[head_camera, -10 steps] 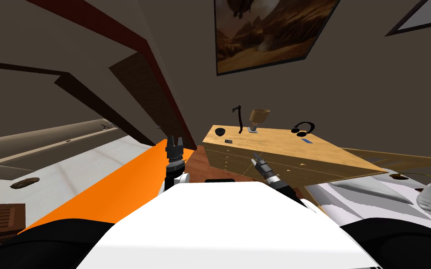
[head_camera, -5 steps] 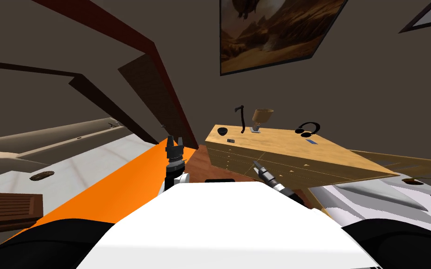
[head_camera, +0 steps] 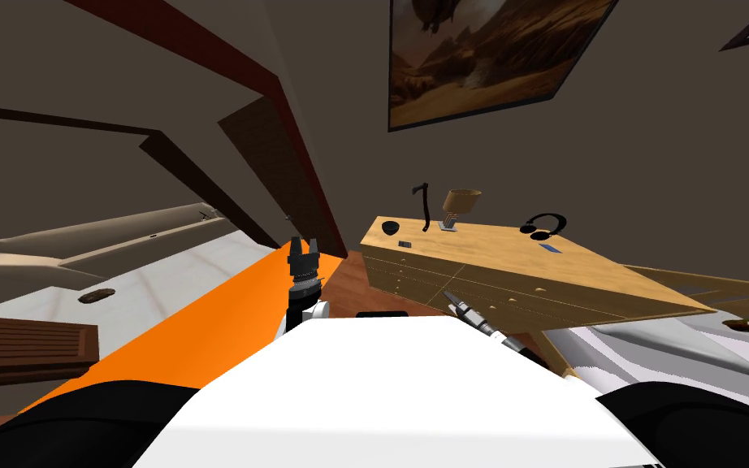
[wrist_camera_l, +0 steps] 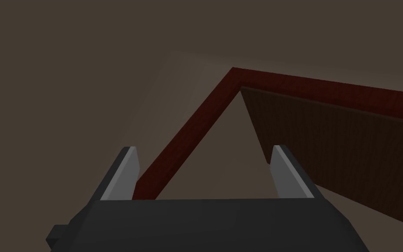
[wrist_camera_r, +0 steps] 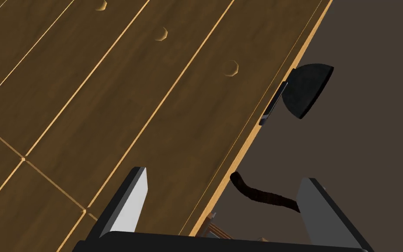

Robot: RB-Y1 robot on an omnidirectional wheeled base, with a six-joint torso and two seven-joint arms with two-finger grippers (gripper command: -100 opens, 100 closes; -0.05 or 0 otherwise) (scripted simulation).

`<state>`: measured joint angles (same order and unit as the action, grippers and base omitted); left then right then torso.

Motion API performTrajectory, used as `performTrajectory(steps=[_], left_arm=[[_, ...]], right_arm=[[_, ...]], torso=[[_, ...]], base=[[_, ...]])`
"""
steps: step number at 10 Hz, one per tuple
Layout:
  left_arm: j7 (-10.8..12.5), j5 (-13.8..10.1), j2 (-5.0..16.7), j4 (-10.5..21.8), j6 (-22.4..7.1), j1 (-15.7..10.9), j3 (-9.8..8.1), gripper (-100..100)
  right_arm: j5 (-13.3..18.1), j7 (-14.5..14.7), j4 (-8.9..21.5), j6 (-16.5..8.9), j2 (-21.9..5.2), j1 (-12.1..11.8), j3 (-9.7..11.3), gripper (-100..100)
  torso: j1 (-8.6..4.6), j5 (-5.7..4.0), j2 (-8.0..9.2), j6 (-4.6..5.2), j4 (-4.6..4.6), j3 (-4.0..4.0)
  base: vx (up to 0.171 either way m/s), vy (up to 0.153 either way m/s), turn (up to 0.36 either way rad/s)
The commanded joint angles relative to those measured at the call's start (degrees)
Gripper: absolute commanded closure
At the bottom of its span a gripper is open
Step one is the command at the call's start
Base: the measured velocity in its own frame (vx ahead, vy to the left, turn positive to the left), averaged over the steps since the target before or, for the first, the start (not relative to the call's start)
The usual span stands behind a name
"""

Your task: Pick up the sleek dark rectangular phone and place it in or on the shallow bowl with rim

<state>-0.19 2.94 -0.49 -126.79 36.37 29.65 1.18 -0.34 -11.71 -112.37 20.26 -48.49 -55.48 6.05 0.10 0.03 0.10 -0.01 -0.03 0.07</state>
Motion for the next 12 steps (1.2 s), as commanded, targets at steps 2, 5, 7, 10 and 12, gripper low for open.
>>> performTrajectory(steps=[2, 5, 7, 10, 12], left_arm=[[0.0, 0.0, 0.0, 0.0, 0.0, 0.0, 0.0, 0], [0.0, 0.0, 0.0, 0.0, 0.0, 0.0, 0.0, 0], [0.0, 0.0, 0.0, 0.0, 0.0, 0.0, 0.0, 0], [0.0, 0.0, 0.0, 0.0, 0.0, 0.0, 0.0, 0], [0.0, 0.0, 0.0, 0.0, 0.0, 0.0, -0.01, 0]], right_arm=[[0.4, -0.2, 1.2, -0.2, -3.6, -0.6, 0.5, -100], [1.3, -0.6, 3.1, -0.7, -8.3, -2.4, 1.4, -100], [2.3, -0.9, 4.9, -1.1, -12.1, -4.0, 2.2, -100], [3.3, -1.1, 6.7, -1.5, -16.9, -5.6, 3.0, -100], [4.4, -1.4, 8.4, -2.0, -20.0, -7.0, 3.8, -100]], torso=[[-0.01, 0.0, -0.01, 0.01, 0.0, 0.0], [0.02, 0.01, -0.03, 0.01, 0.0, -0.01], [0.02, 0.0, -0.03, -0.01, 0.0, -0.02], [0.0, -0.01, -0.07, -0.02, 0.01, -0.04], [-0.04, 0.0, -0.08, 0.02, 0.01, -0.04]], base=[[-0.018, 0.03, 0.022], [-0.017, 0.038, 0.054], [-0.019, 0.047, 0.09], [-0.01, 0.034, 0.063], [-0.004, 0.033, 0.057]])
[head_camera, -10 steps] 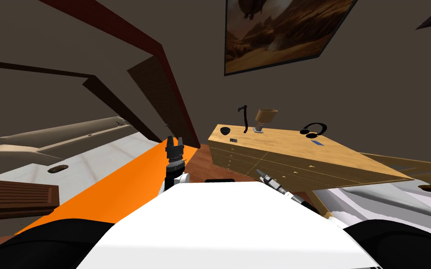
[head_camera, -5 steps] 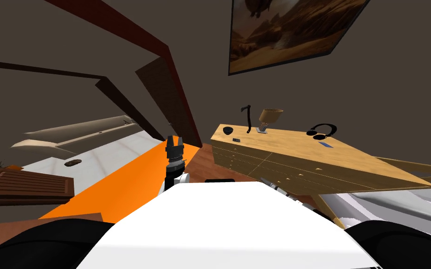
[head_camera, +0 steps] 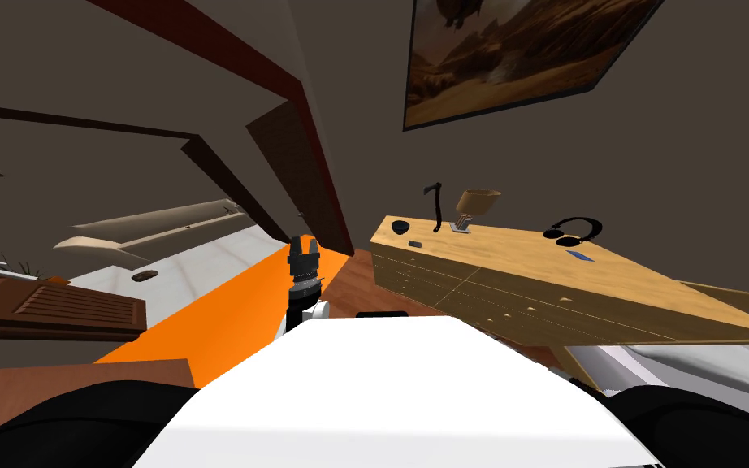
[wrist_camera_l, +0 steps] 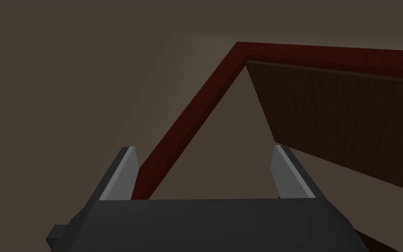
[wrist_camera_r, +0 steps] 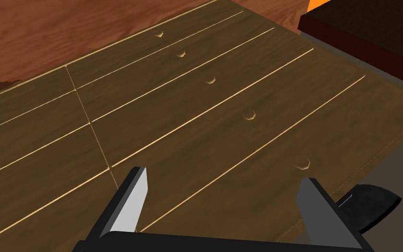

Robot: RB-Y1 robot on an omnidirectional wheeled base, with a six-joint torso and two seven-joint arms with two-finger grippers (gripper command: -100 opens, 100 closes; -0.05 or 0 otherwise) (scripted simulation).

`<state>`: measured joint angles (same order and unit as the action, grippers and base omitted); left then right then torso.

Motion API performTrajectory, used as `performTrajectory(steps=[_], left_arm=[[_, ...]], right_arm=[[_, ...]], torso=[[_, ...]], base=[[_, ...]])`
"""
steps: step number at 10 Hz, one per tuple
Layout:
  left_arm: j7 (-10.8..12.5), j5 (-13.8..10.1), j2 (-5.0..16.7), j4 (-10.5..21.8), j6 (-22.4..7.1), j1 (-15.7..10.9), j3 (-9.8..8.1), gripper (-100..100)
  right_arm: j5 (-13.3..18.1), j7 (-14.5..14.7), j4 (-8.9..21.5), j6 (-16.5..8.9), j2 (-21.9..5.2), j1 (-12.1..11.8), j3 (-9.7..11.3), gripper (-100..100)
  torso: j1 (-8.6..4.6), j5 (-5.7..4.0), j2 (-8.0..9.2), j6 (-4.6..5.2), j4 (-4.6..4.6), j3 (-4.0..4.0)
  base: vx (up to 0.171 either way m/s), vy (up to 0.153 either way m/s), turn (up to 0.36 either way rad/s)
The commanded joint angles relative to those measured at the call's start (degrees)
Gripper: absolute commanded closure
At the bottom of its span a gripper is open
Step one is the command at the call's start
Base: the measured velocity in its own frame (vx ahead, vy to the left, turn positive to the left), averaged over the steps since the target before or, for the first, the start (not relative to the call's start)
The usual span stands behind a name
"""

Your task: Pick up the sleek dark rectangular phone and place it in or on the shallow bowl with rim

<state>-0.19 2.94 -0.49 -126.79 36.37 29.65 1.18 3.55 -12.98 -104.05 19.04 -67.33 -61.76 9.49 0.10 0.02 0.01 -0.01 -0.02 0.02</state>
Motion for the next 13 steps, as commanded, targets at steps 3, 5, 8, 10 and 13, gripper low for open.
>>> performTrajectory(steps=[3, 5, 8, 10, 13], left_arm=[[0.0, 0.0, 0.0, 0.0, 0.0, 0.0, -0.01, 0], [0.0, 0.0, 0.0, 0.0, 0.0, 0.0, 0.0, 0], [0.0, 0.0, 0.0, 0.0, 0.0, 0.0, -0.01, 0], [0.0, 0.0, 0.0, 0.0, 0.0, 0.0, 0.0, 0], [0.0, 0.0, 0.0, 0.0, 0.0, 0.0, -0.01, 0]], right_arm=[[1.7, -0.2, 1.8, -1.2, -5.9, -2.0, 1.1, -100], [1.7, -0.2, 1.8, -1.2, -8.4, -2.0, 1.1, -100], [2.8, -0.3, 3.3, -1.6, -13.0, -3.2, 1.9, -100], [4.1, -0.4, 4.7, -2.0, -17.0, -4.2, 2.6, -100], [5.3, -0.3, 6.0, -2.3, -22.0, -5.1, 3.2, -100]], torso=[[-0.06, -0.01, -0.02, 0.03, 0.0, -0.01], [-0.01, 0.0, -0.06, 0.02, 0.01, -0.03], [0.0, 0.0, -0.07, 0.02, 0.01, -0.04], [0.02, 0.0, -0.08, 0.0, 0.01, -0.04], [0.0, 0.0, -0.12, 0.03, 0.02, -0.07]], base=[[0.001, 0.03, 0.061], [0.006, 0.031, 0.029], [0.007, 0.033, 0.064], [0.016, 0.043, 0.103], [0.02, 0.032, 0.068]])
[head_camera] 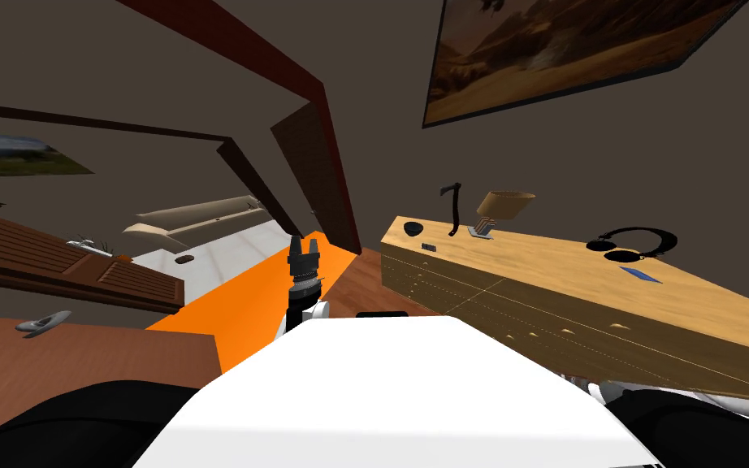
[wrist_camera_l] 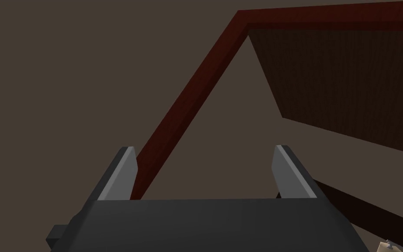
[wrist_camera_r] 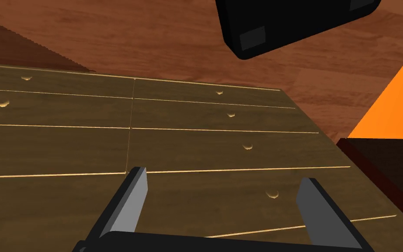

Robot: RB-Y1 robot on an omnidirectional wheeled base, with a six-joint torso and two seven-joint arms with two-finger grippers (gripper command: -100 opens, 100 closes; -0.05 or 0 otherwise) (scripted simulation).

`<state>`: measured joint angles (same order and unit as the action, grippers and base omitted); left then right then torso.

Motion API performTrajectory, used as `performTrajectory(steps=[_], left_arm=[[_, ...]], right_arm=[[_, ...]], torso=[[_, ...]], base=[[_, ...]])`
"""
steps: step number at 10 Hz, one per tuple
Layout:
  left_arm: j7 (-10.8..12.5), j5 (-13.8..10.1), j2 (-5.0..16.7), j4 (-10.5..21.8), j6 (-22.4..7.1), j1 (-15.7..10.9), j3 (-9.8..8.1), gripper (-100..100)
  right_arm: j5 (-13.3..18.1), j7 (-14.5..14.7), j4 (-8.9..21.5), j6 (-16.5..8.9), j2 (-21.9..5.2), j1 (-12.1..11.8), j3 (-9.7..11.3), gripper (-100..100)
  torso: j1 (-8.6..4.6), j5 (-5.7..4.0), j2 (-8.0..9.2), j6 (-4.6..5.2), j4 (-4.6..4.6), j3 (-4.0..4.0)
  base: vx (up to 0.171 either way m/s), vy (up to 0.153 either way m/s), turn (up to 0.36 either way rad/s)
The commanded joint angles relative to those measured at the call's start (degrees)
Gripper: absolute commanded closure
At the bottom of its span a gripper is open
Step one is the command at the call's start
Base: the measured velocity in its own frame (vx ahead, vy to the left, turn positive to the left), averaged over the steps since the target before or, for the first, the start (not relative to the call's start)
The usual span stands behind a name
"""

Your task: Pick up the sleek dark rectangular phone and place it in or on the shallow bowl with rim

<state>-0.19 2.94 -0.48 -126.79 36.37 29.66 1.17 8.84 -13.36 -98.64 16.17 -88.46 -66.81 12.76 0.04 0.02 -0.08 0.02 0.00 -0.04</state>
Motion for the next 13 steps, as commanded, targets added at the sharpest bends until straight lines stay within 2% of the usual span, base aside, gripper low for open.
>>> performTrajectory(steps=[1, 2, 3, 5, 8, 10, 13], left_arm=[[0.0, 0.0, 0.0, 0.0, 0.0, 0.0, 0.0, 0], [0.0, 0.0, 0.0, 0.0, 0.0, 0.0, 0.01, 0], [0.0, 0.0, 0.0, 0.0, 0.0, 0.0, 0.0, 0], [0.0, 0.0, 0.0, 0.0, 0.0, 0.0, 0.0, 0], [0.0, 0.0, 0.0, 0.0, 0.0, 0.0, 0.0, 0], [0.0, 0.0, 0.0, 0.0, 0.0, 0.0, 0.0, 0], [0.0, 0.0, 0.0, 0.0, 0.0, 0.0, 0.0, 0]], right_arm=[[1.4, 0.2, 1.7, 0.2, -2.9, -0.9, 0.6, -100], [1.4, 0.2, 1.7, 0.2, -4.9, -0.9, 0.6, -100], [2.7, 0.3, 2.7, -0.1, -6.6, -1.5, 1.1, -100], [2.7, 0.3, 2.7, -0.1, -9.5, -1.5, 1.1, -100], [5.4, 0.8, 4.2, -0.5, -14.9, -2.6, 2.1, -100], [5.4, 0.8, 4.2, -0.5, -17.5, -2.6, 2.1, -100], [8.2, 1.5, 5.0, -0.9, -23.5, -3.2, 2.8, -100]], torso=[[0.0, 0.0, 0.0, 0.0, 0.0, 0.0], [0.03, 0.0, -0.07, -0.05, 0.02, -0.04], [0.02, 0.0, -0.08, 0.0, 0.02, -0.04], [0.05, 0.01, -0.09, 0.0, 0.02, -0.06], [0.0, -0.01, -0.1, -0.01, 0.02, -0.06], [0.04, 0.0, -0.18, -0.01, 0.04, -0.11], [-0.01, -0.01, -0.13, 0.0, 0.03, -0.08]], base=[[0.035, 0.031, 0.165], [0.037, 0.026, 0.074], [0.042, 0.039, 0.147], [0.03, 0.024, 0.021], [0.047, 0.023, 0.122], [0.044, 0.019, 0.04], [0.06, 0.013, 0.125]])
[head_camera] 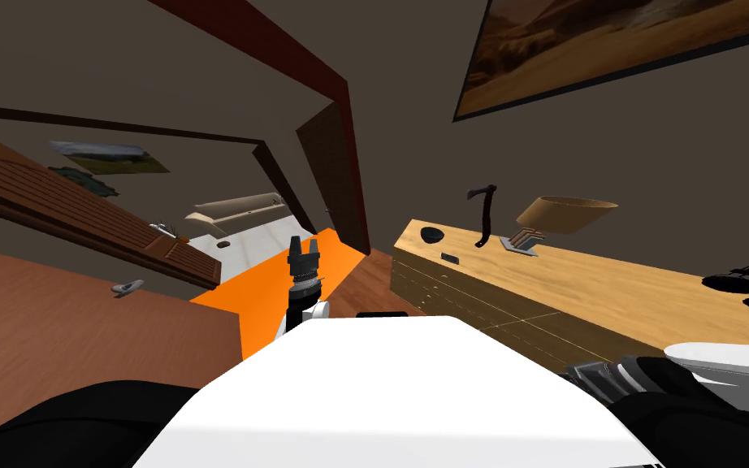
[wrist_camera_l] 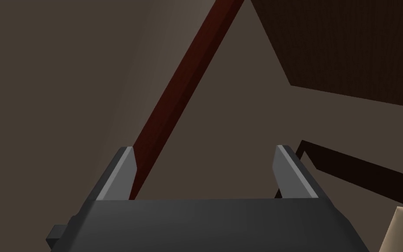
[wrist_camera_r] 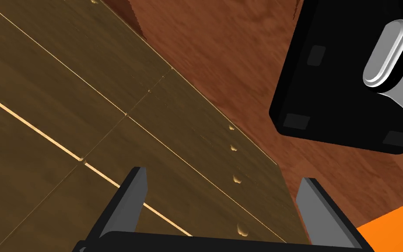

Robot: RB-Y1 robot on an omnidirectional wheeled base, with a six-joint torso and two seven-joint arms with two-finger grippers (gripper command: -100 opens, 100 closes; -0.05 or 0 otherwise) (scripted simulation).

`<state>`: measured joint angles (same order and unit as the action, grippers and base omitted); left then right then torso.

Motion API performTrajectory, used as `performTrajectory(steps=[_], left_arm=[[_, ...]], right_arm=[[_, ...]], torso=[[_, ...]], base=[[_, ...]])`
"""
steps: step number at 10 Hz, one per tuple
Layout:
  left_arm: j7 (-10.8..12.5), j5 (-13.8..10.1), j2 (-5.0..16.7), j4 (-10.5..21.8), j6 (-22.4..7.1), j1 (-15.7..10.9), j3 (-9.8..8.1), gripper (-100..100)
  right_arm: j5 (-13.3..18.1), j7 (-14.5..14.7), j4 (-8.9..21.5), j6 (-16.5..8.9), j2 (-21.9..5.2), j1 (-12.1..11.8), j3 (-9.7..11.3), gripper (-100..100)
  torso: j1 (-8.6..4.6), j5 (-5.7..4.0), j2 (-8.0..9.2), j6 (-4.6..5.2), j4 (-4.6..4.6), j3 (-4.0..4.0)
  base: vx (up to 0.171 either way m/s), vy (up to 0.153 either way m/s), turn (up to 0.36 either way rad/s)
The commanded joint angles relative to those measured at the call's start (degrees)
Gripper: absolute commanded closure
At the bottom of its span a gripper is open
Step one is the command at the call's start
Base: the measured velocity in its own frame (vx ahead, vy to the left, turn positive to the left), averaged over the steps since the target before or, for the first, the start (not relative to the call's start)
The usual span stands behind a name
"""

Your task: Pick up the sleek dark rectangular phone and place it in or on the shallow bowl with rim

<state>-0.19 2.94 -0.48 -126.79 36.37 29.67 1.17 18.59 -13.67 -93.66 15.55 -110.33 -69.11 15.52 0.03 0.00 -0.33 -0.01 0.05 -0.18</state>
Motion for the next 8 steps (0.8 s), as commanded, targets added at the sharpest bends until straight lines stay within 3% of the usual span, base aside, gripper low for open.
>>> performTrajectory(steps=[1, 8], left_arm=[[0.0, 0.0, 0.0, 0.0, 0.0, 0.0, 0.0, 0], [0.0, 0.0, 0.0, 0.0, 0.0, 0.0, 0.0, 0]], right_arm=[[-1.5, 1.8, 0.0, -0.3, -2.9, -0.8, 0.1, -100], [3.8, 3.6, -0.1, -0.6, -14.4, -0.9, 0.8, -100]], torso=[[0.0, 0.0, 0.0, 0.0, 0.0, 0.0], [-0.03, -0.02, -0.05, 0.05, 0.02, -0.04]], base=[[0.073, 0.005, 0.074], [0.086, 0.001, 0.115]])
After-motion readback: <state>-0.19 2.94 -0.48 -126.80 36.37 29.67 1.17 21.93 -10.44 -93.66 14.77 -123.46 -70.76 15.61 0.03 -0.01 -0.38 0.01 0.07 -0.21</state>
